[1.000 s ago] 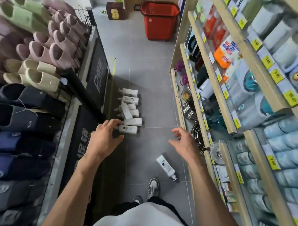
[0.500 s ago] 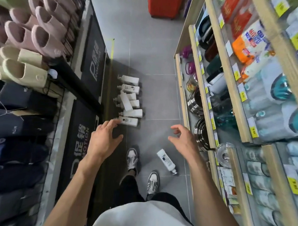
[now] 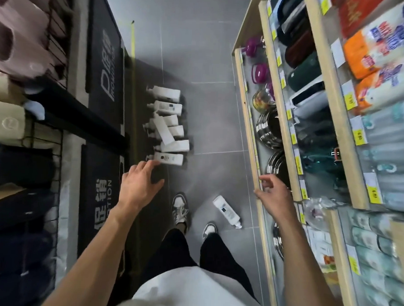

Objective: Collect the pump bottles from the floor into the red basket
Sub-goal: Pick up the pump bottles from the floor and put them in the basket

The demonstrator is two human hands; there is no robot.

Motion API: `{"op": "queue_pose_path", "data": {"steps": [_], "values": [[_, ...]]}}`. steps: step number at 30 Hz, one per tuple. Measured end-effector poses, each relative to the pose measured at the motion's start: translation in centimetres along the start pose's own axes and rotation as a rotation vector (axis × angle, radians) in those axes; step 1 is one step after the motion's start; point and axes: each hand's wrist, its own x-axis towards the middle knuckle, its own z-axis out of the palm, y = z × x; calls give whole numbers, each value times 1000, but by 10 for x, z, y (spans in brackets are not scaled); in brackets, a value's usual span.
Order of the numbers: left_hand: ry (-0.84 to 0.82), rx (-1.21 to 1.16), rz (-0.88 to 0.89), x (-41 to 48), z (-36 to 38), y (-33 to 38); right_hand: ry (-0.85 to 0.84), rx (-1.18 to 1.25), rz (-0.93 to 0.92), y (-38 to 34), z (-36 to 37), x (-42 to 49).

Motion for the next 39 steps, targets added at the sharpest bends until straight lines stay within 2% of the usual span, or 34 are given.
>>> {"op": "queue_pose_path", "data": {"steps": [6,11,14,19,24,32,39], "values": [[3,72,22,69,38,-8,-12,-7,87,35,41,53],[13,132,41,136,124,-34,-108,-111,140,101,119,129],[-57,215,68,168,181,-54,-123,-125,178,144,167,171],[-271,397,149,201,275,-88,-160,-158,250,209,243,225],[-389,434,88,230,349,-124,-186,-203,285,263,301,258],[-322,419,60,302,439,-162,-178,-249,319,342,381,306],[-250,505,132,362,512,-193,-148,-272,338,410,447,332]]}}
